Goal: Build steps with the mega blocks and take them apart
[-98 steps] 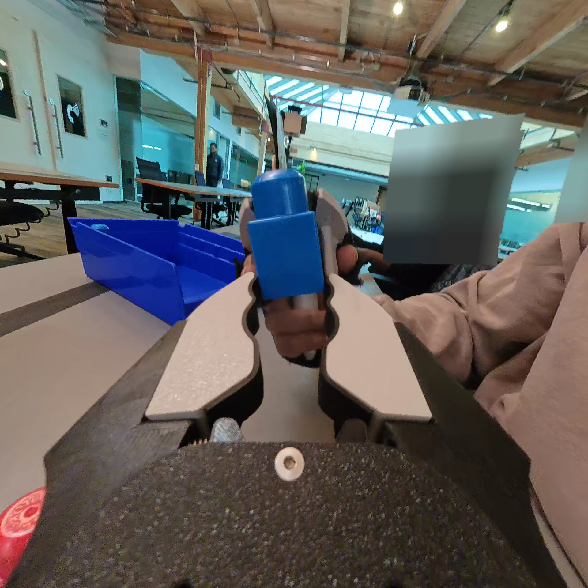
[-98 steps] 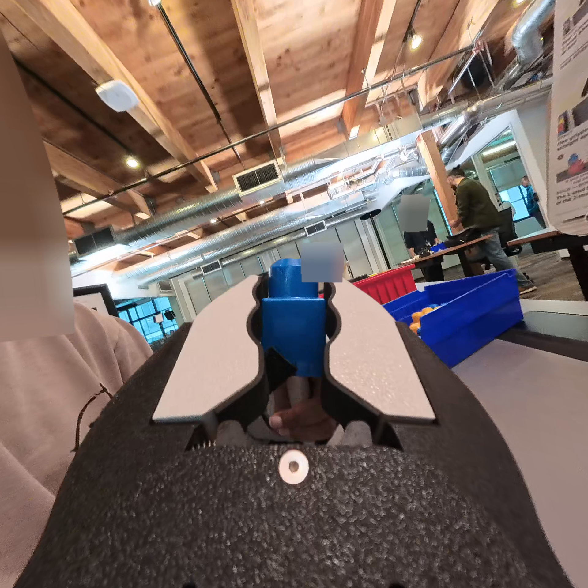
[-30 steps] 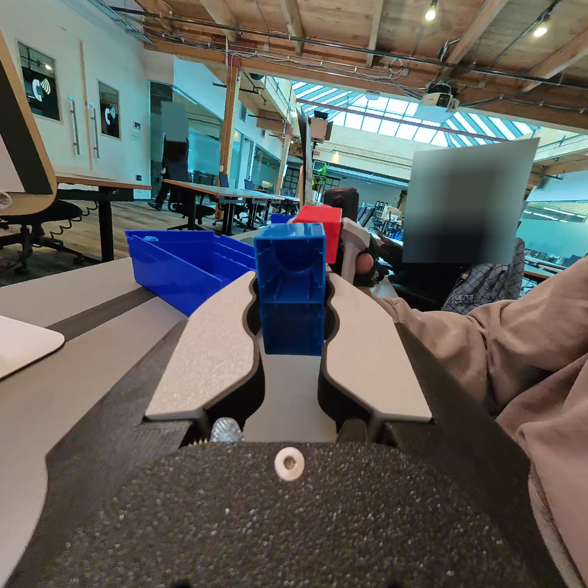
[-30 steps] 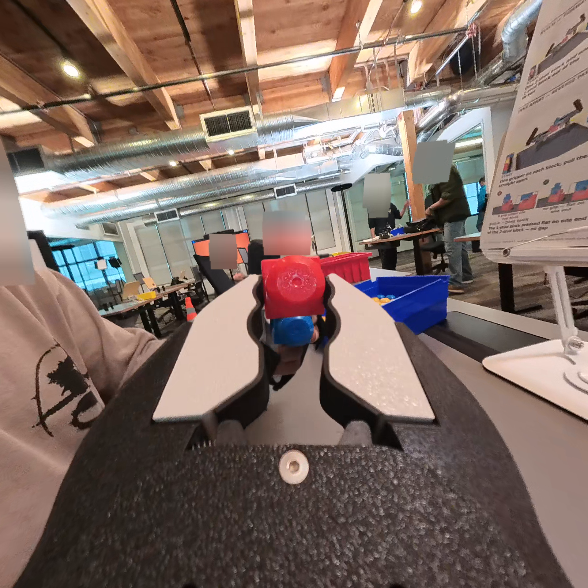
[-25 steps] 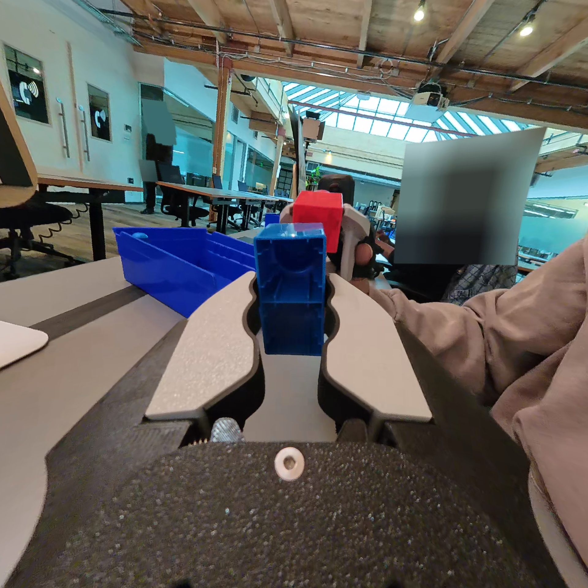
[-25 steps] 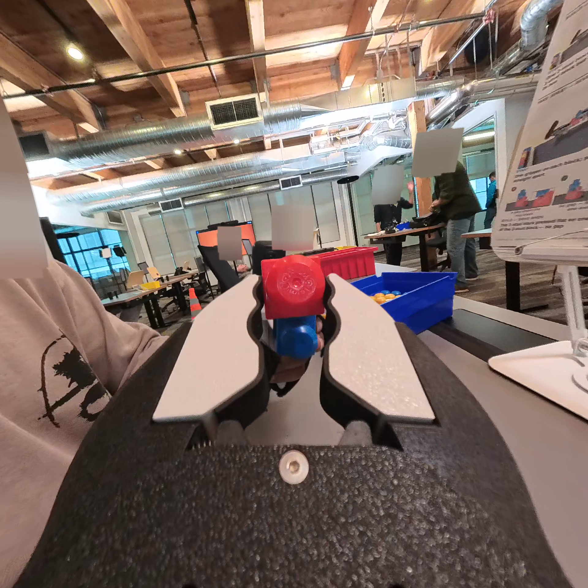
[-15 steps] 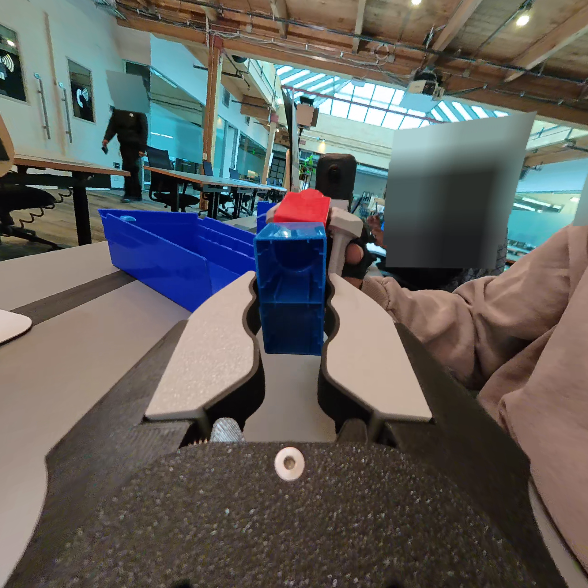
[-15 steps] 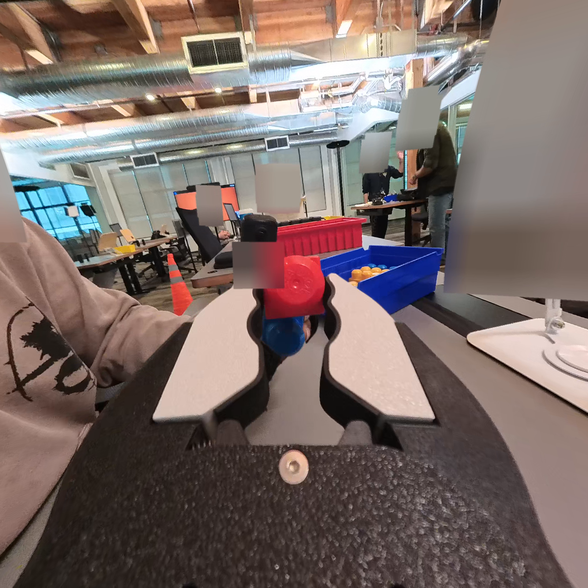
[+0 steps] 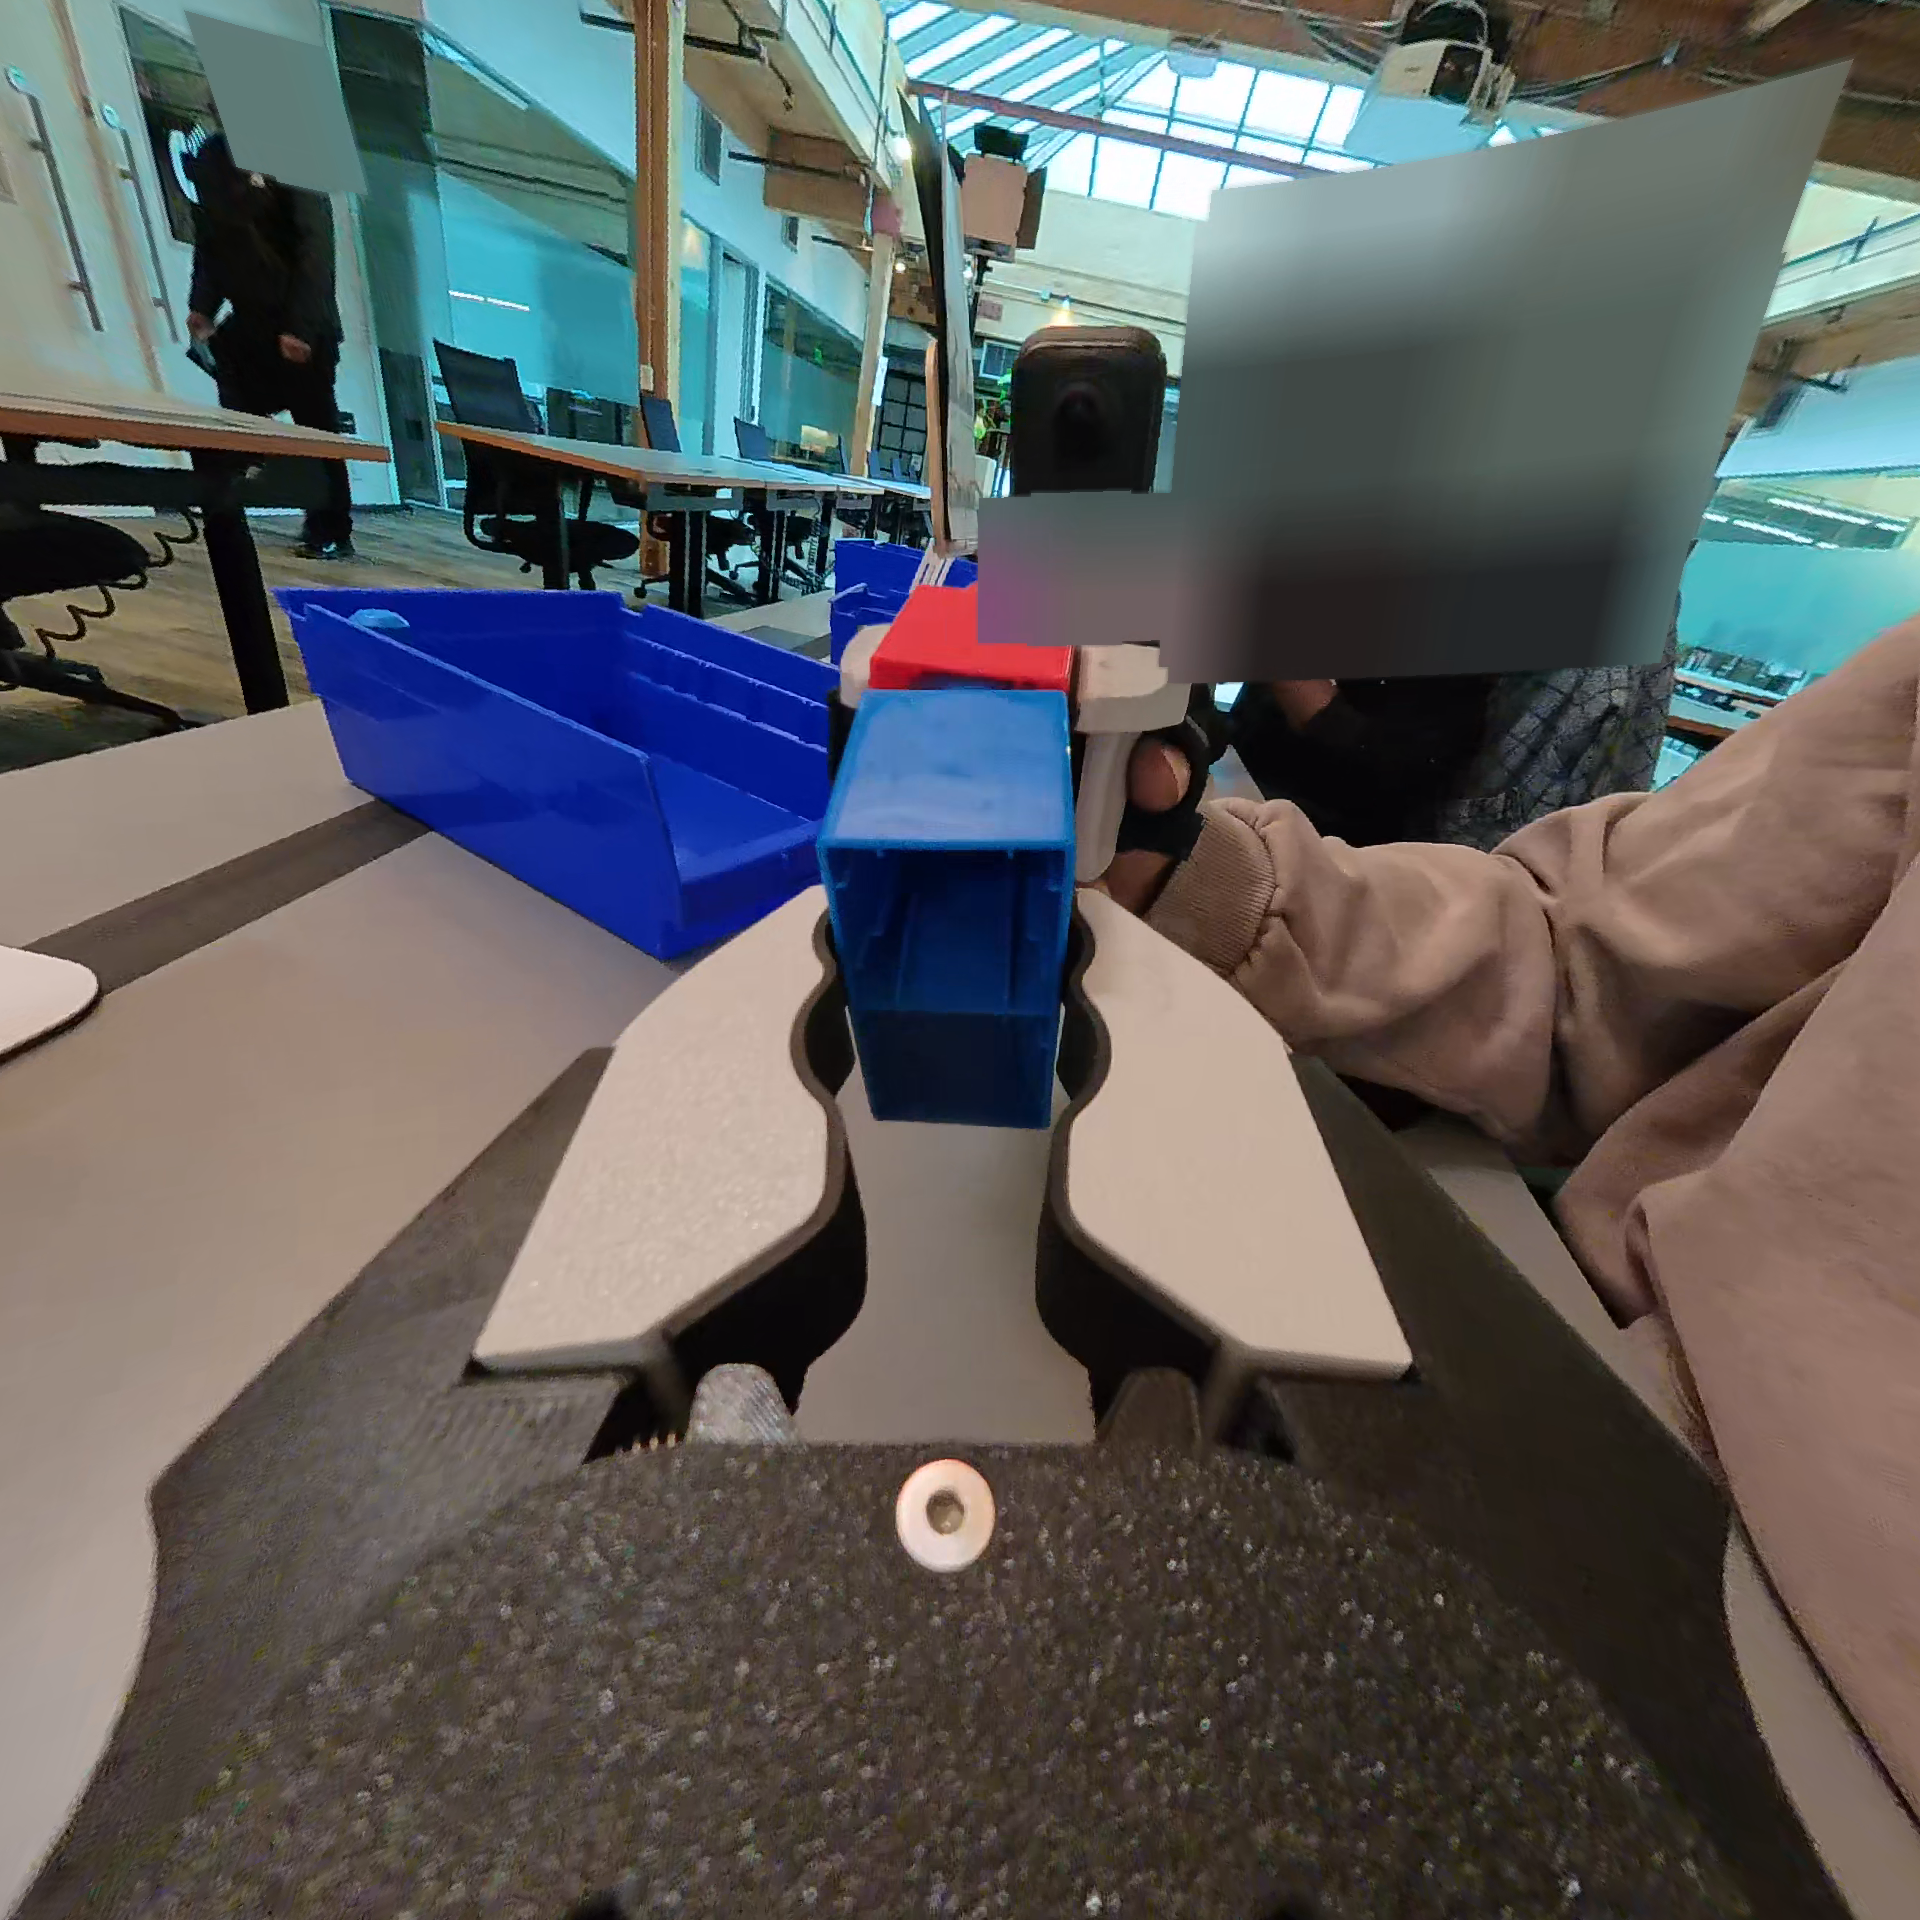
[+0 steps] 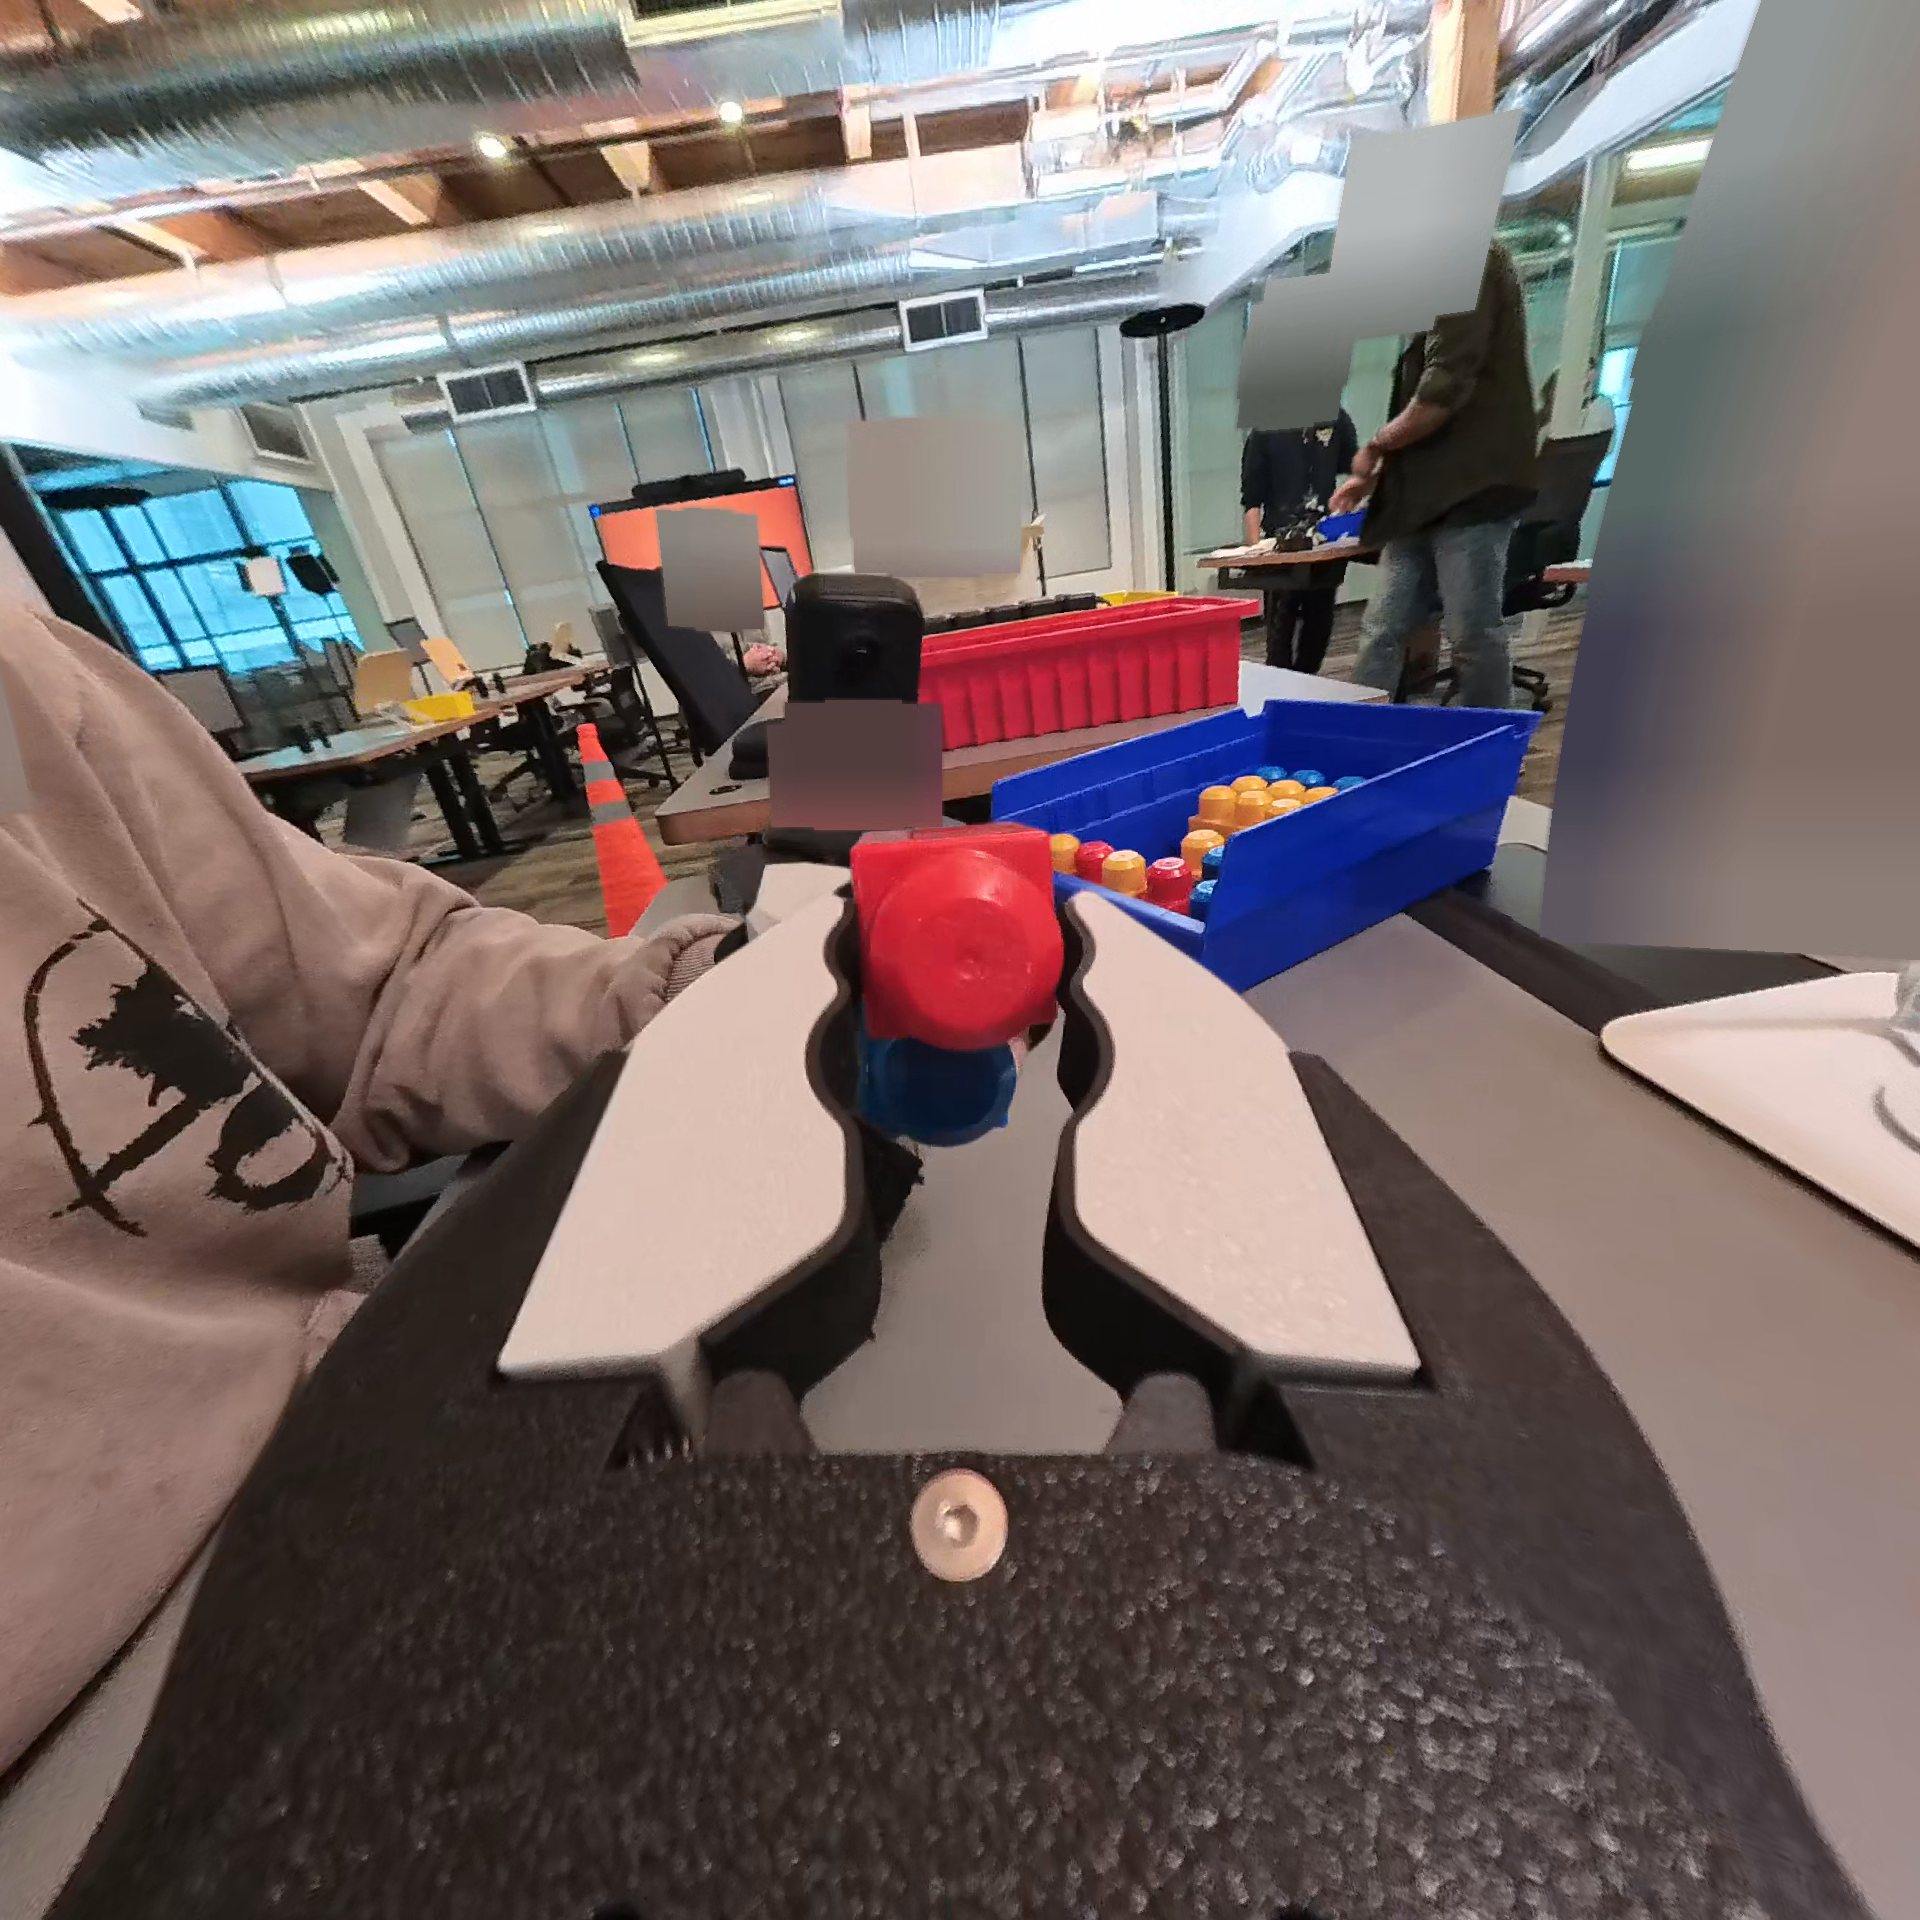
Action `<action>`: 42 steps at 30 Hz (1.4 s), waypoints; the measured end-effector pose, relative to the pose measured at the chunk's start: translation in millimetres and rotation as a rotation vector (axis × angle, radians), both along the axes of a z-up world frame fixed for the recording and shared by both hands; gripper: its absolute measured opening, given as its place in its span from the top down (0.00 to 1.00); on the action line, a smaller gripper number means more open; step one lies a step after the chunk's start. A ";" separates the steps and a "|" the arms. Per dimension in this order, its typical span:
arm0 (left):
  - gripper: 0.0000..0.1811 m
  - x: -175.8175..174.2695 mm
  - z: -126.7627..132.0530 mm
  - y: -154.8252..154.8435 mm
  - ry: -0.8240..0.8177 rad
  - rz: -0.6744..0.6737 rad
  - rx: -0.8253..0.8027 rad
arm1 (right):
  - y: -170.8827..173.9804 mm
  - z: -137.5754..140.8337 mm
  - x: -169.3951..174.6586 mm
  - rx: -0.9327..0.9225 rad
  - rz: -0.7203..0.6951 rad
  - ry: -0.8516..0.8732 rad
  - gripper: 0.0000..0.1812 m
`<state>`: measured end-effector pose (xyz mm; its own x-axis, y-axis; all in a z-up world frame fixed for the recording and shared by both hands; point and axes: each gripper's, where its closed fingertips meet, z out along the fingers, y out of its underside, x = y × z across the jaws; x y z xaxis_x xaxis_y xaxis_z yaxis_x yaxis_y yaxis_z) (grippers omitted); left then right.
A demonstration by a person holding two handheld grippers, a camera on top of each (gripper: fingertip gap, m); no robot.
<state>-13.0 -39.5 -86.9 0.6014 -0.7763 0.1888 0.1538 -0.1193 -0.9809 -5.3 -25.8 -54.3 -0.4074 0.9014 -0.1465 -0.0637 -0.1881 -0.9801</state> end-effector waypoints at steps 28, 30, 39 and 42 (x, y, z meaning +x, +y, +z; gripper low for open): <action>0.79 5.6 -42.9 -12.3 0.300 -0.096 -0.131 | -10.2 -56.1 9.2 0.184 0.149 -0.299 0.80; 0.79 4.5 -47.2 -11.7 0.327 -0.084 -0.132 | -9.5 -58.6 7.3 0.176 0.145 -0.302 0.80; 0.79 2.9 -55.2 -8.8 0.372 -0.058 -0.127 | -8.0 -64.3 5.7 0.211 0.126 -0.312 0.80; 0.79 2.9 -54.9 -5.9 0.374 -0.037 -0.106 | -6.3 -64.0 5.4 0.205 0.119 -0.309 0.80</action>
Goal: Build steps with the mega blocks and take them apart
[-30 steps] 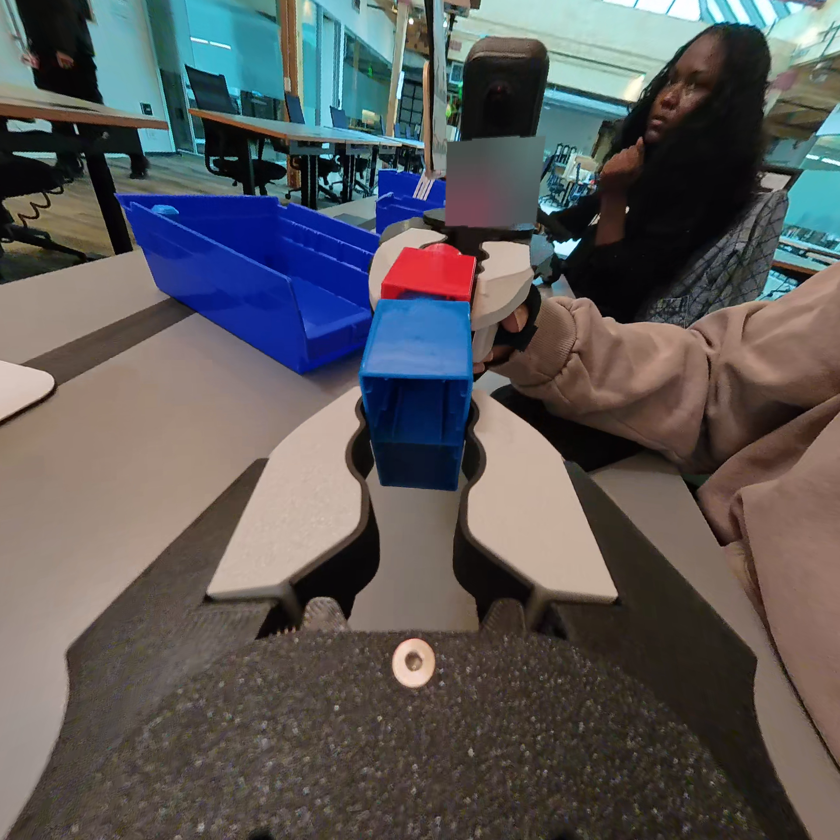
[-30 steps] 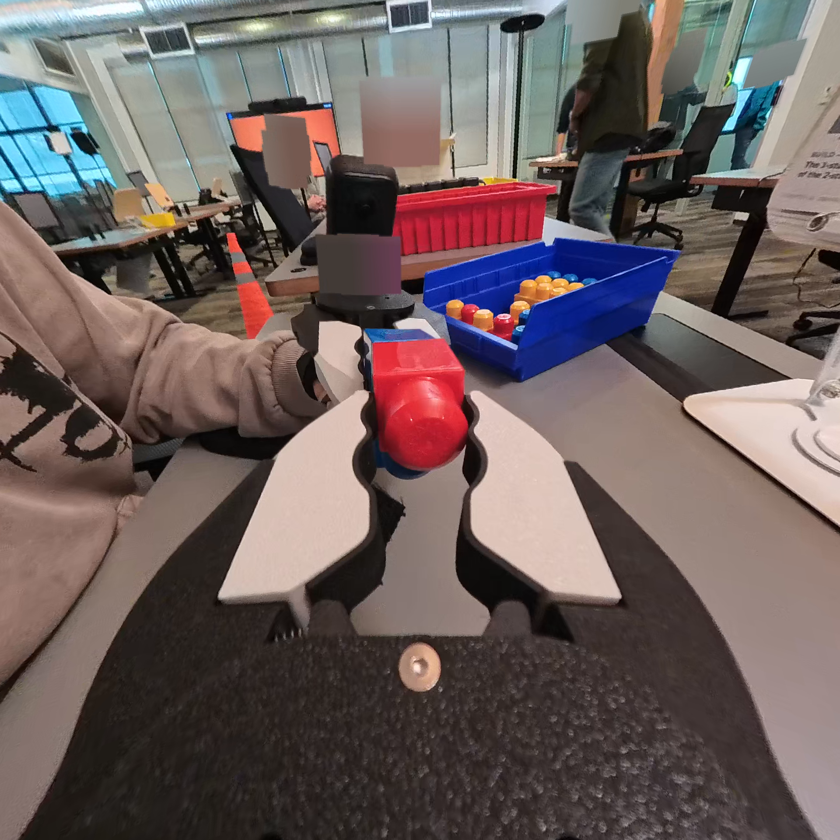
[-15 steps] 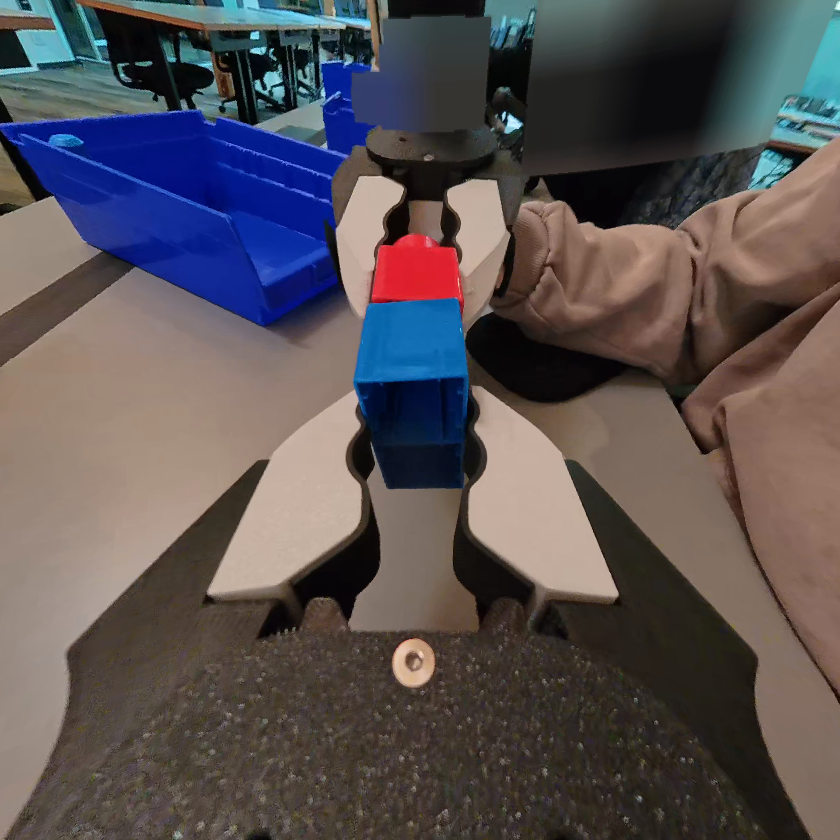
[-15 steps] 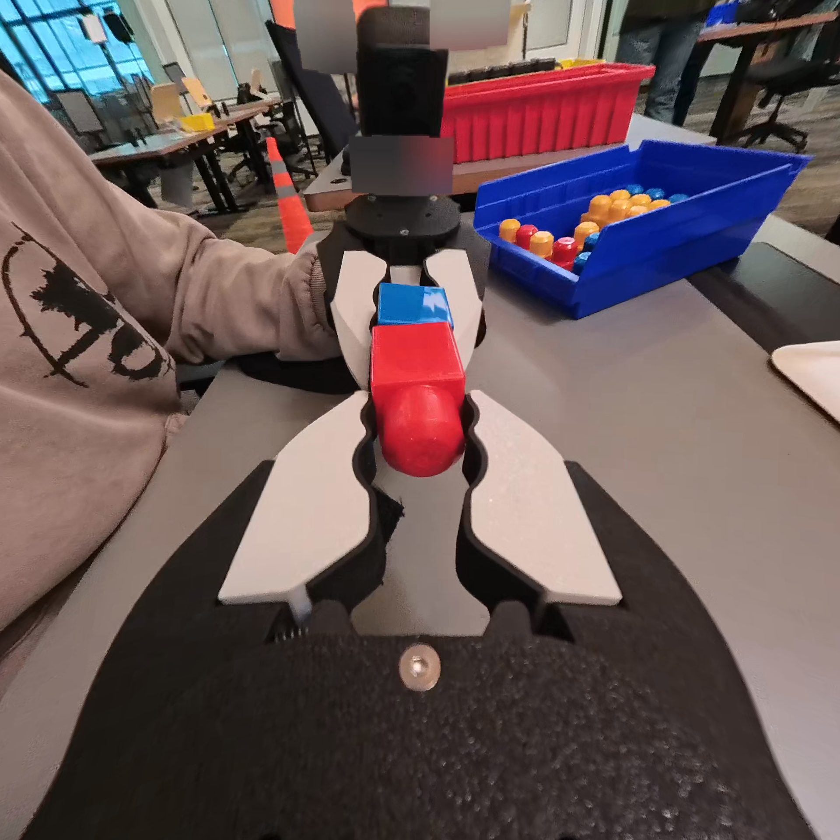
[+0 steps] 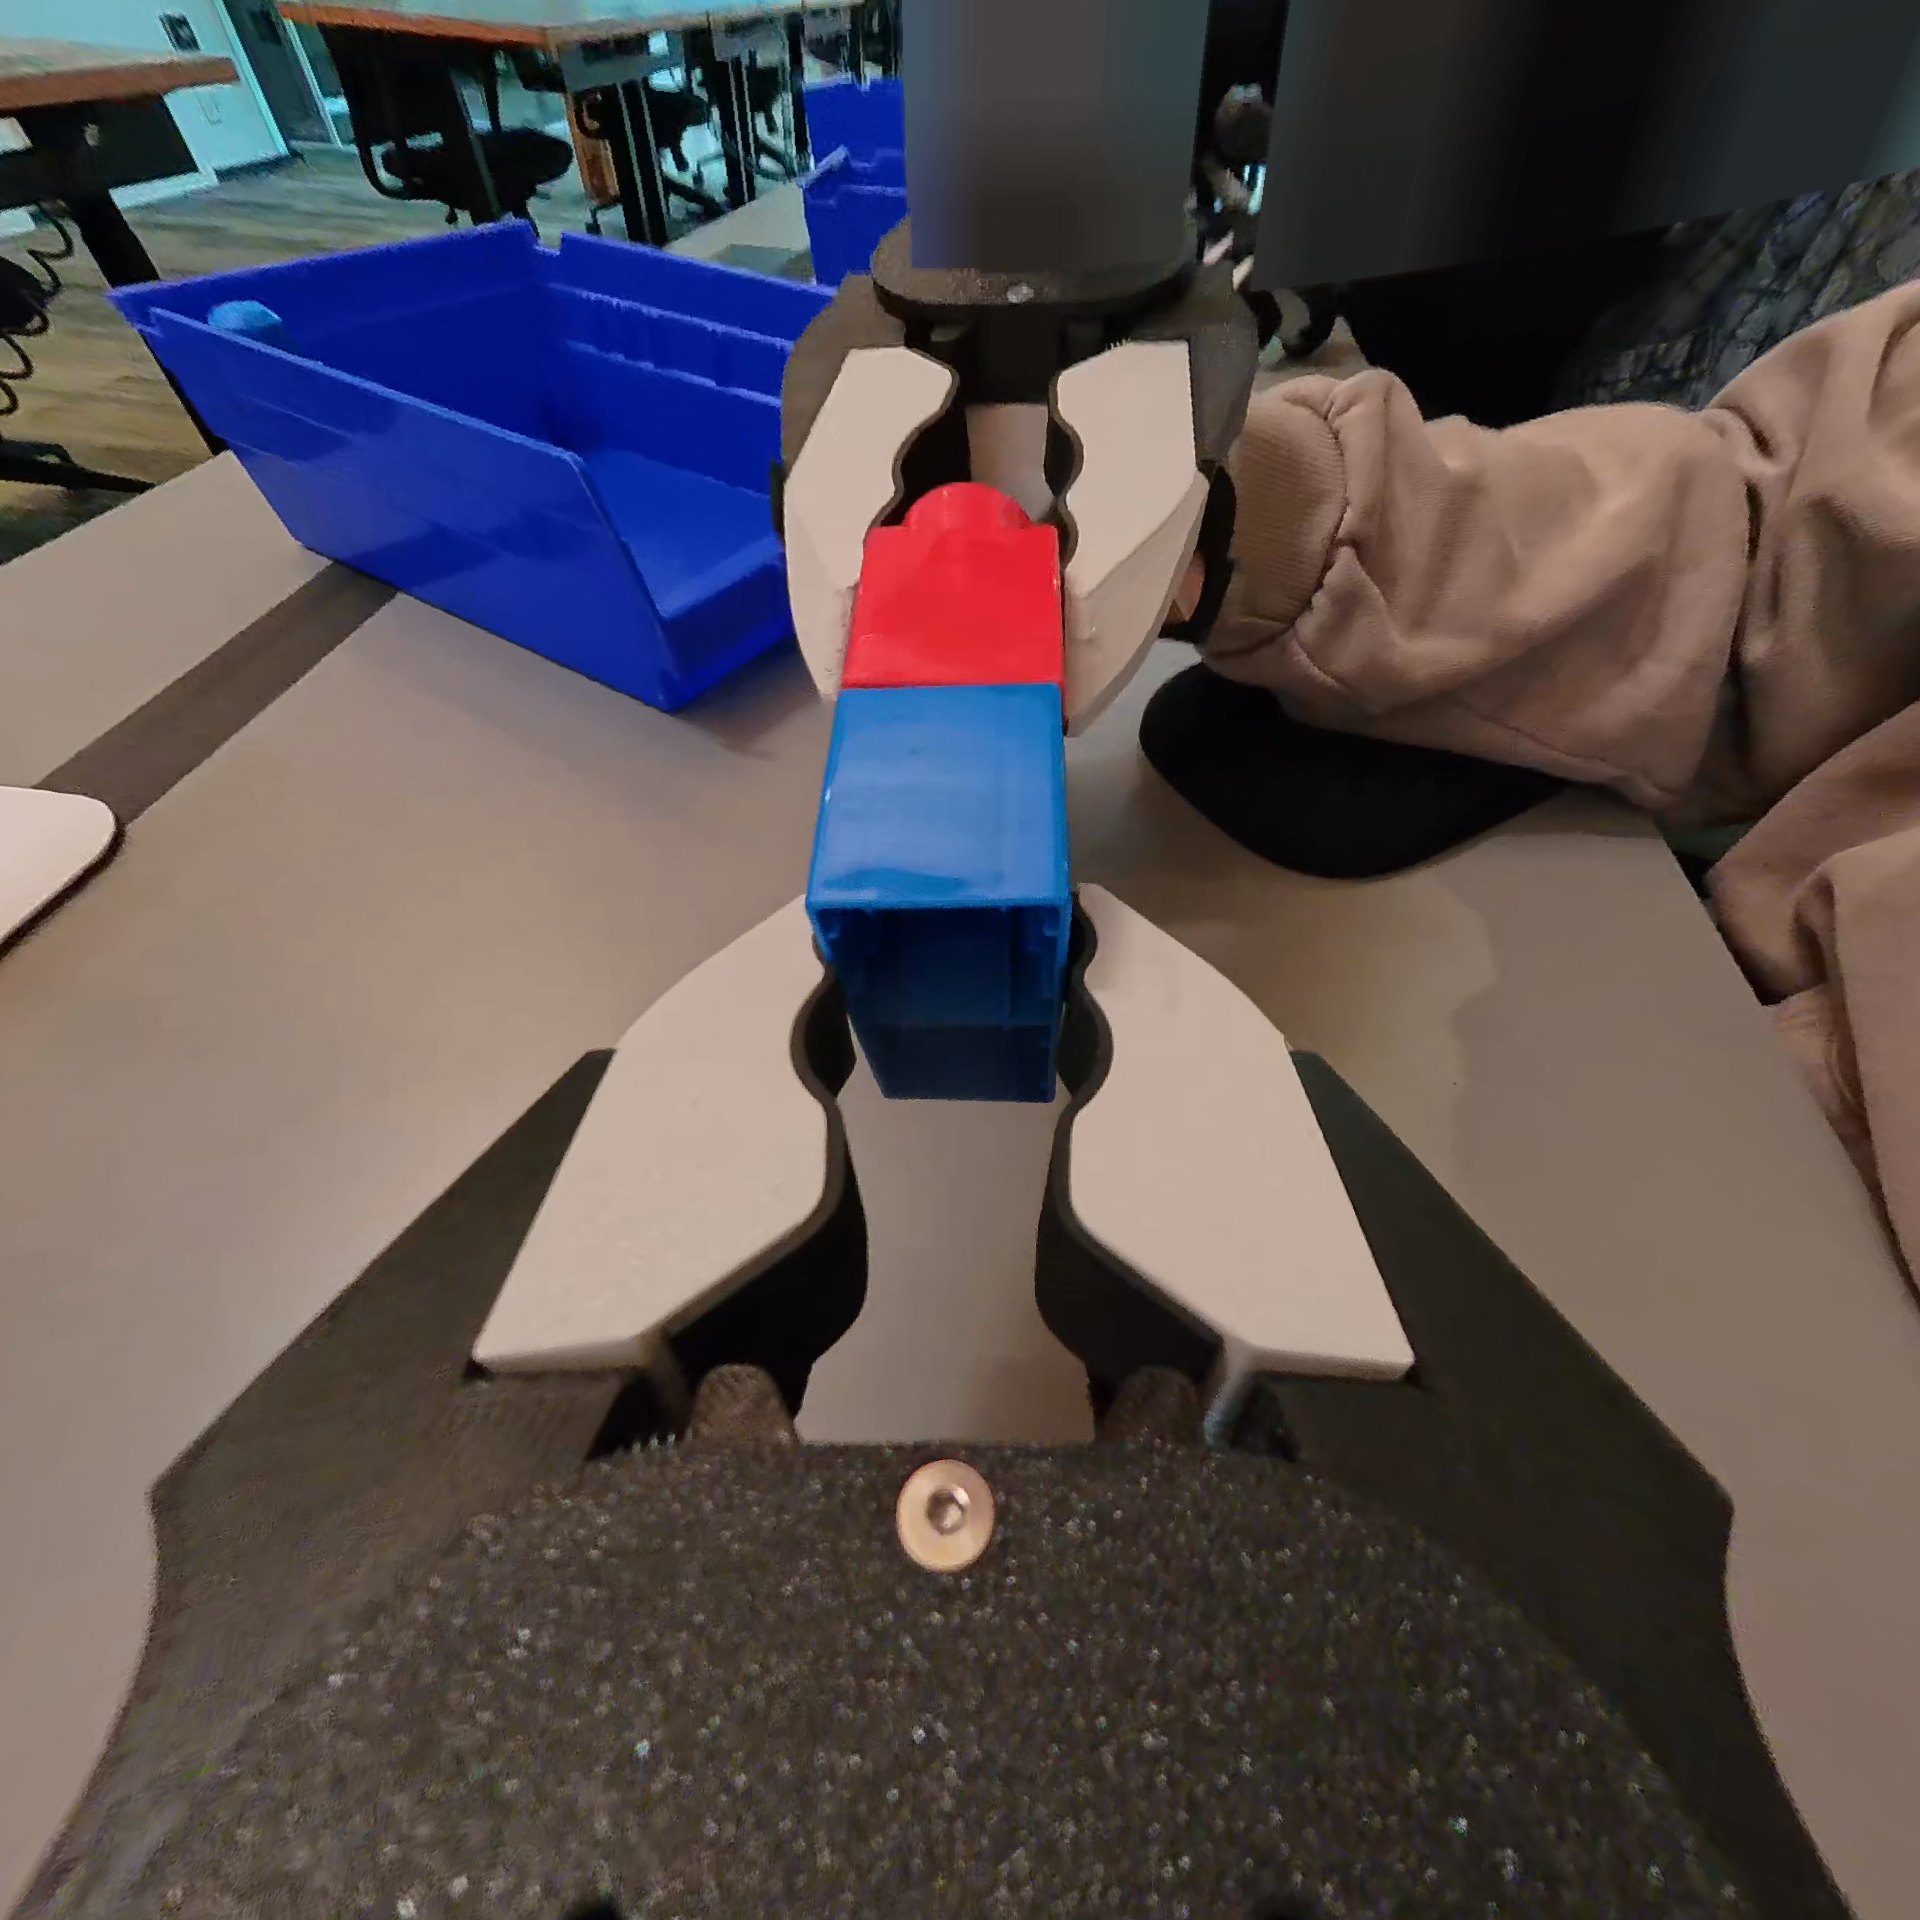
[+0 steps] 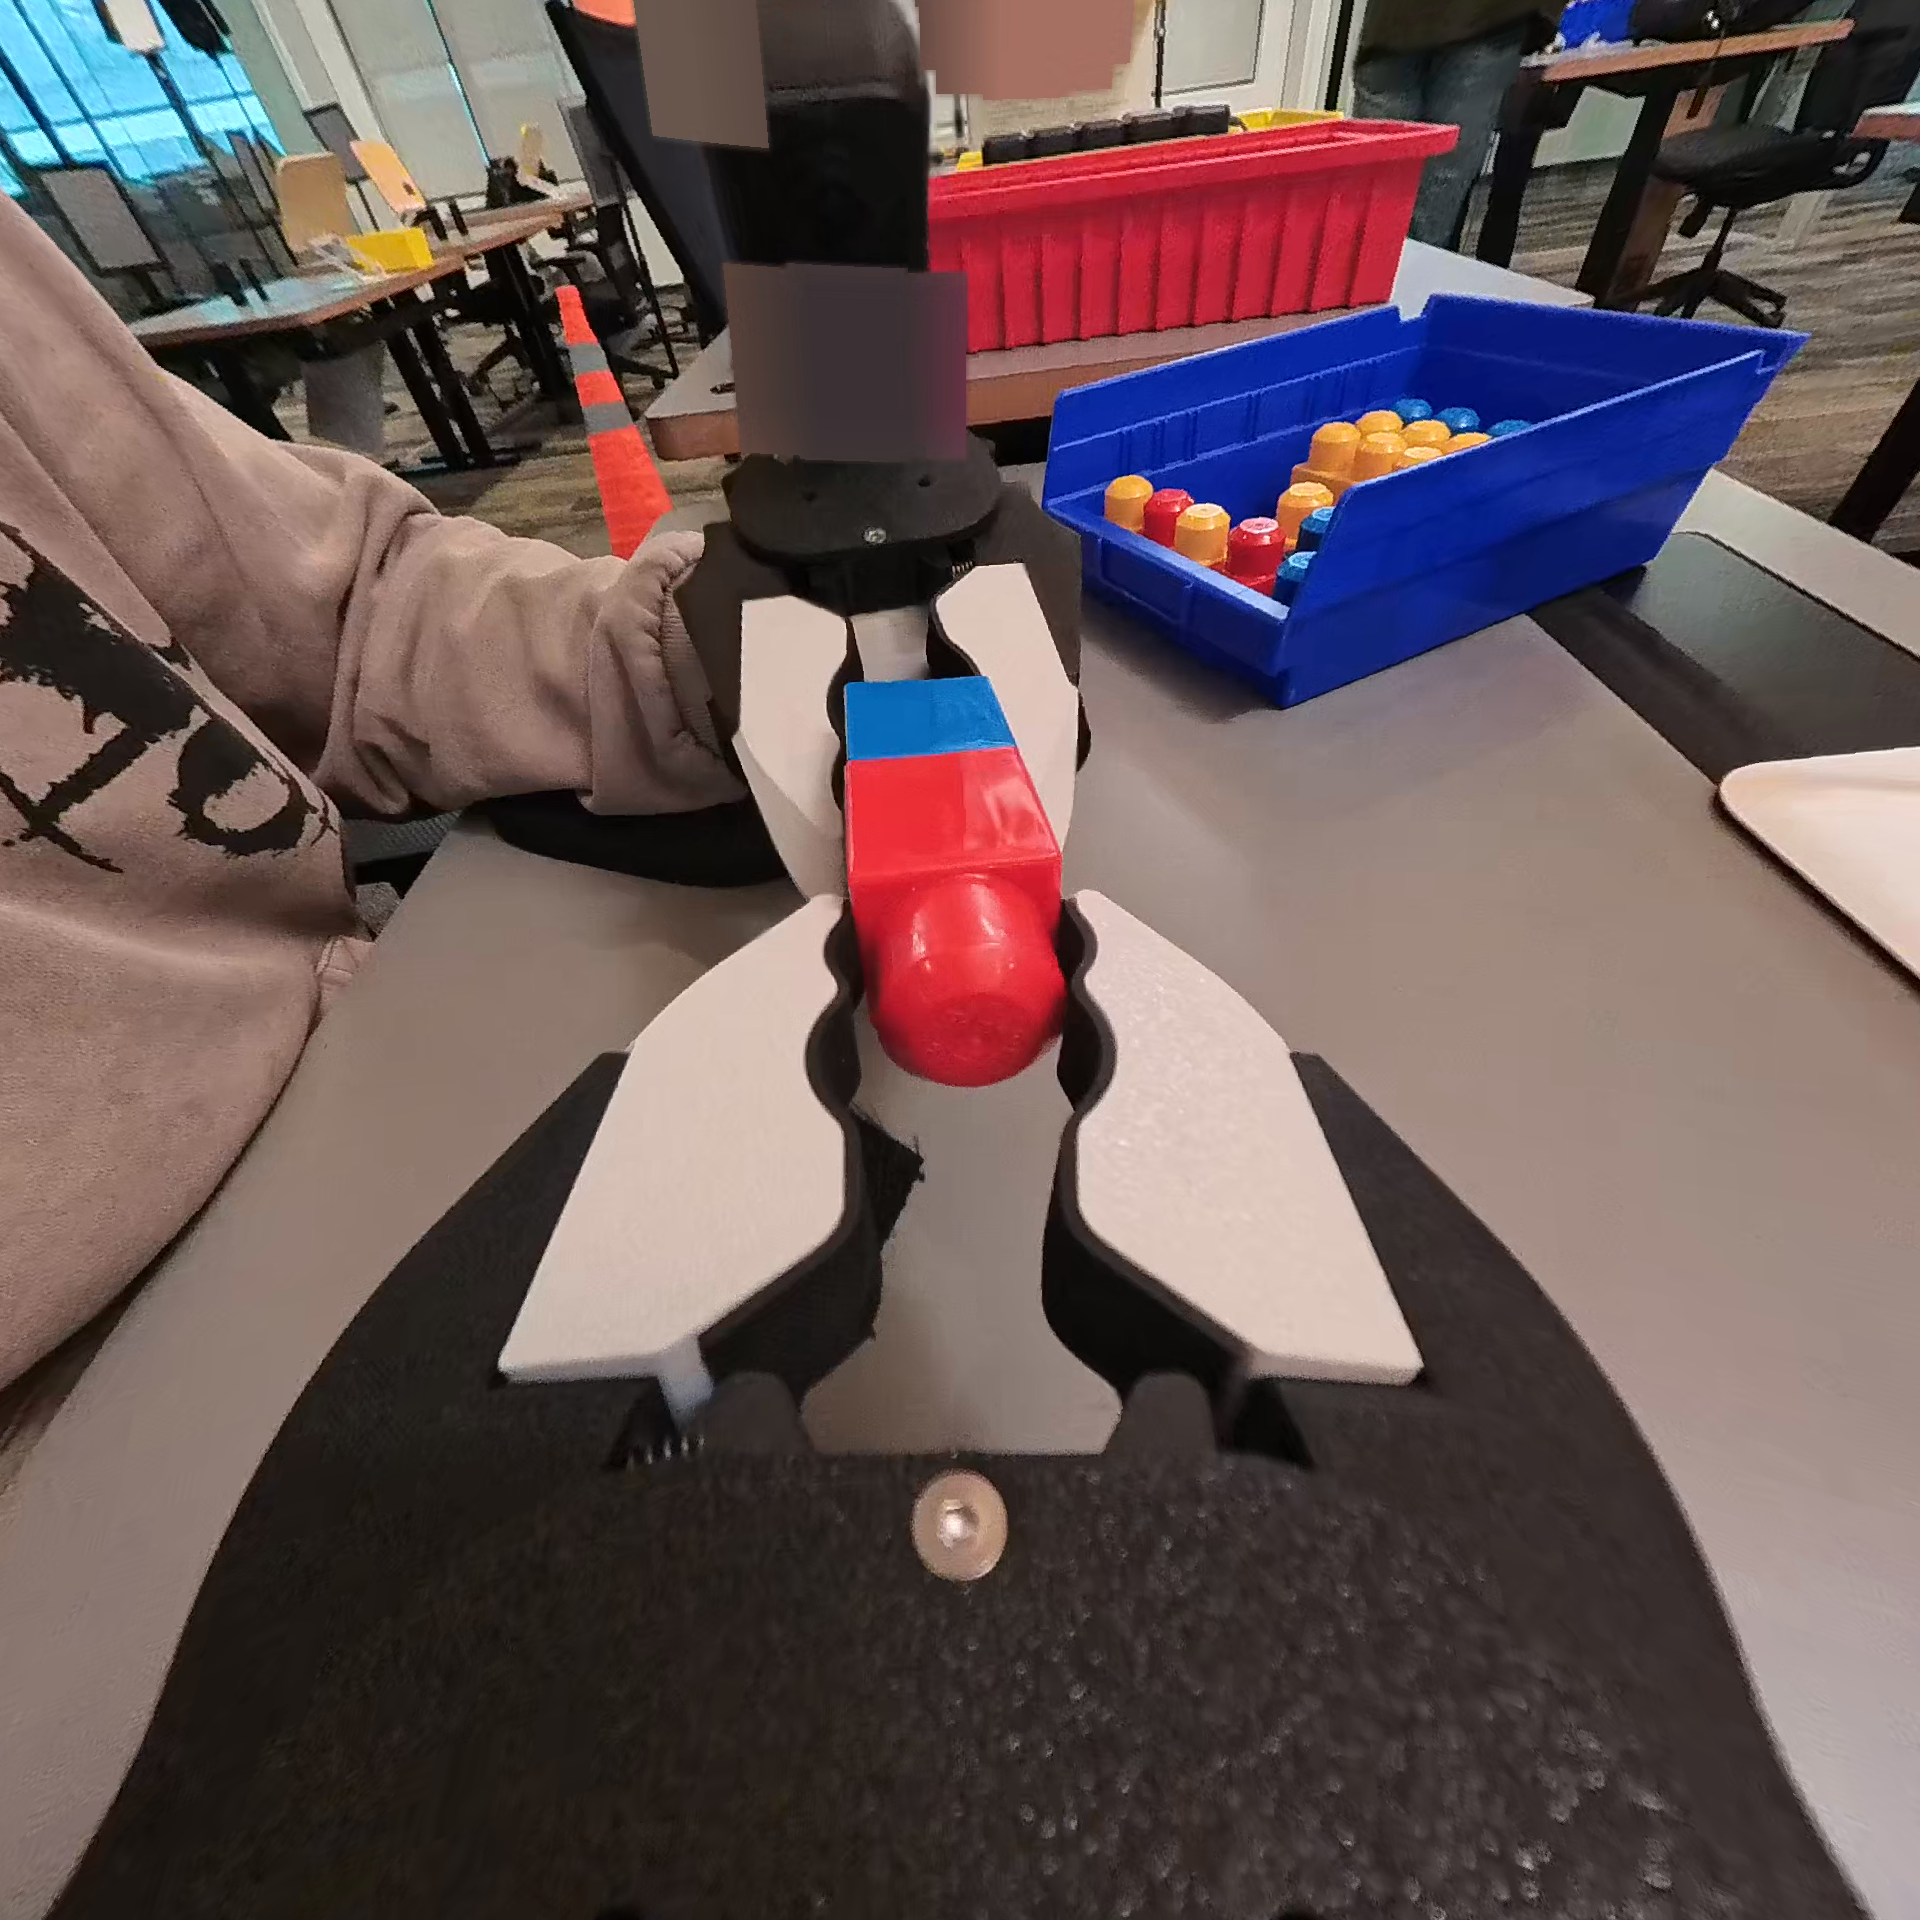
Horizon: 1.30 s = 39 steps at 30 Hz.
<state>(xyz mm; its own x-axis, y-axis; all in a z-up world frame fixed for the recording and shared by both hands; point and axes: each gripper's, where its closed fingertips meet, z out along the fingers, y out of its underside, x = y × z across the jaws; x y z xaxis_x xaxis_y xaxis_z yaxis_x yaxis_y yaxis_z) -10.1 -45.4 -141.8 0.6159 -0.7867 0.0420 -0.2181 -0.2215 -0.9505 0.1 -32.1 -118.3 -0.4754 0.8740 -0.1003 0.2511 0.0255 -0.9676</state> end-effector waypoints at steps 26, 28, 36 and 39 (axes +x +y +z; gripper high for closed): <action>0.79 2.9 47.0 -4.6 -0.295 -0.018 0.097 | 1.3 66.3 11.4 -0.084 -0.068 0.267 0.82; 0.79 1.9 47.2 -1.4 -0.300 0.003 0.105 | 1.6 66.4 12.5 -0.053 -0.072 0.227 0.83; 1.00 -62.8 55.7 25.2 -0.260 0.382 0.284 | 92.2 117.5 68.1 0.235 -0.328 0.046 0.84; 1.00 -84.8 64.6 26.5 -0.232 0.499 0.361 | 148.9 136.5 95.5 0.360 -0.441 -0.116 0.84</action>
<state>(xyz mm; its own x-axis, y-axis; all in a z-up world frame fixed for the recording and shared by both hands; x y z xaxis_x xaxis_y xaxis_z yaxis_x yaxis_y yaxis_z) -94.9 -18.9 -77.2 0.9172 -0.3985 0.0045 0.0477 0.0984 -0.9940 95.6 116.8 18.2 -0.0619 0.9757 0.2101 0.4168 0.2165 -0.8828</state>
